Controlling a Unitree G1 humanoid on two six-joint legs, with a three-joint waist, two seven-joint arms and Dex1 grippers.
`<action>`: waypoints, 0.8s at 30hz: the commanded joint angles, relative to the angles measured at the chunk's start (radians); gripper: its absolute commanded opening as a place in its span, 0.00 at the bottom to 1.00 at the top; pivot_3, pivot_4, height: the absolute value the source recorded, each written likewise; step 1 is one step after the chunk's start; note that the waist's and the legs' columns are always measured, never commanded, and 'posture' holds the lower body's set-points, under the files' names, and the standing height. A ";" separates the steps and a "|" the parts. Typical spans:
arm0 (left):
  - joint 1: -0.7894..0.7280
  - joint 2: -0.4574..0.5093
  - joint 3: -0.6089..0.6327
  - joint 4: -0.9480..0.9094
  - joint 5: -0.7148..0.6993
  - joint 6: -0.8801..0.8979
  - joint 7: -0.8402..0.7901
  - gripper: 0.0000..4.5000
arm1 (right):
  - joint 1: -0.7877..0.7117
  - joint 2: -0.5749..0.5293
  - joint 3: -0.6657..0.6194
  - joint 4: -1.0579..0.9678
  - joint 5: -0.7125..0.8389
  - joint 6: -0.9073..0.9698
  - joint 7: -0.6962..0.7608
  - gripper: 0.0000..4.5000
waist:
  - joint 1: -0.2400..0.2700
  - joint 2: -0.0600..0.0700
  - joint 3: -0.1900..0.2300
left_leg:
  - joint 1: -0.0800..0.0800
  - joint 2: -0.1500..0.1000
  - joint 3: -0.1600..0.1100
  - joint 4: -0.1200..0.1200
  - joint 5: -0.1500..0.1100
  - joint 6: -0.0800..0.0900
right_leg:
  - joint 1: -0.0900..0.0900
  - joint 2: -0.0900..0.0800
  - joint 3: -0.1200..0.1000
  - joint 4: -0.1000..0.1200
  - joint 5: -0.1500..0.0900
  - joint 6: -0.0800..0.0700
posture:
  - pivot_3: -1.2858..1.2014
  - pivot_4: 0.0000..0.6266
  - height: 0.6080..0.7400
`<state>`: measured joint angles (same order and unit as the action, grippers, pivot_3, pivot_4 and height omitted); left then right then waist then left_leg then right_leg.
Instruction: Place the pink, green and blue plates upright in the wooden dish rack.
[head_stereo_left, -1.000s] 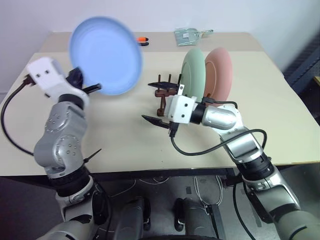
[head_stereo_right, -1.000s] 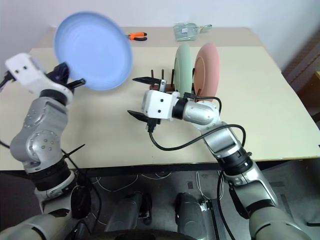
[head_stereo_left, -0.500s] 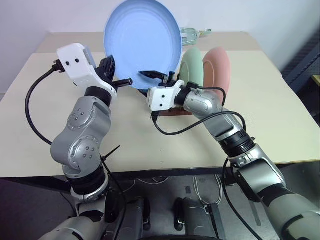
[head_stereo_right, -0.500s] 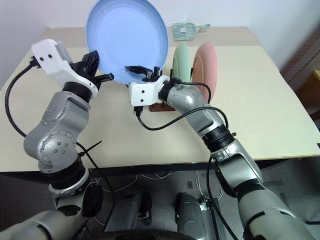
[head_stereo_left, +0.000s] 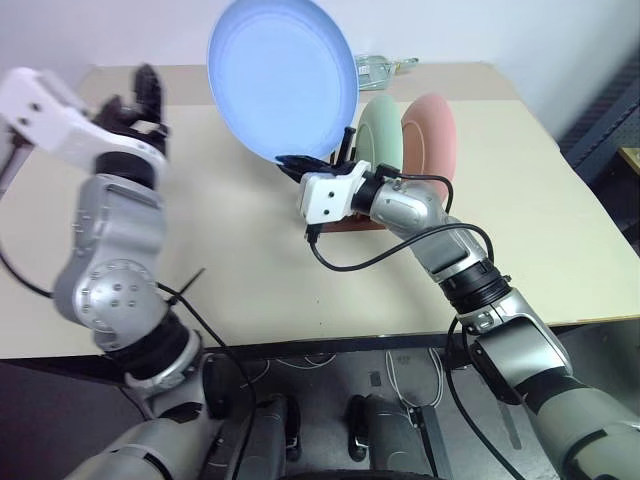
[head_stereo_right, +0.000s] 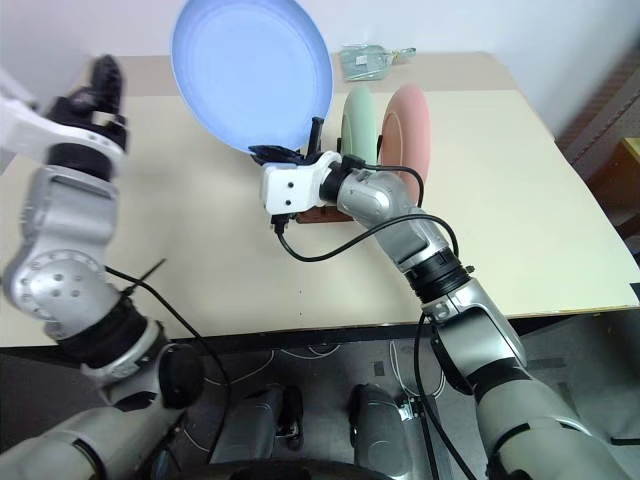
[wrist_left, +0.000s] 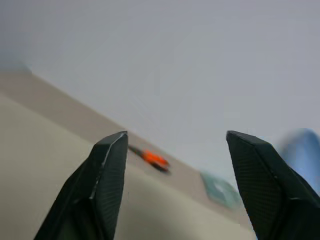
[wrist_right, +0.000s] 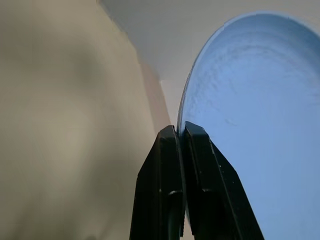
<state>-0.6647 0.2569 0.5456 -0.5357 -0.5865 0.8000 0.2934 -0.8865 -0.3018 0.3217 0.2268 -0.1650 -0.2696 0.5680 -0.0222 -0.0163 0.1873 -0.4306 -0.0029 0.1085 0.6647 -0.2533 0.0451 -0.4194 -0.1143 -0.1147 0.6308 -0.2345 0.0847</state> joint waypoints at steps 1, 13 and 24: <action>0.159 0.154 -0.127 0.031 0.149 -0.092 -0.163 0.73 | 0.002 0.062 -0.141 -0.229 0.379 0.251 0.096 0.00 | 0.002 0.001 0.000 | 0.000 0.000 0.000 -0.001 0.000 0.000 | 0.000 0.000 0.000 0.001 0.000 0.000 | 0.52 0.24 1.00; 0.468 0.135 -0.380 0.092 0.192 -0.210 -0.447 0.73 | 0.085 0.203 -0.422 -0.474 1.034 0.946 -0.241 0.00 | 0.003 0.002 0.000 | -0.001 -0.001 0.000 -0.002 -0.002 -0.003 | -0.004 -0.005 0.002 0.000 0.000 -0.001 | 0.52 0.24 1.00; 0.506 0.110 -0.368 0.085 0.168 -0.195 -0.507 0.73 | 0.079 0.206 -0.531 -0.357 1.188 1.081 -0.334 0.00 | 0.009 0.002 0.000 | -0.002 -0.001 0.003 -0.002 -0.001 0.001 | -0.005 -0.004 0.002 0.000 0.000 -0.001 | 0.52 0.24 1.00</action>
<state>-0.1594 0.3698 0.1706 -0.4204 -0.4156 0.6113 -0.2104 -0.7827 -0.0964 -0.1850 -0.1168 0.9878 0.8095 0.2364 -0.0132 -0.0138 0.1875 -0.4327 -0.0036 0.1110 0.6628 -0.2542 0.0462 -0.4244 -0.1182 -0.1131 0.6311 -0.2340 0.0834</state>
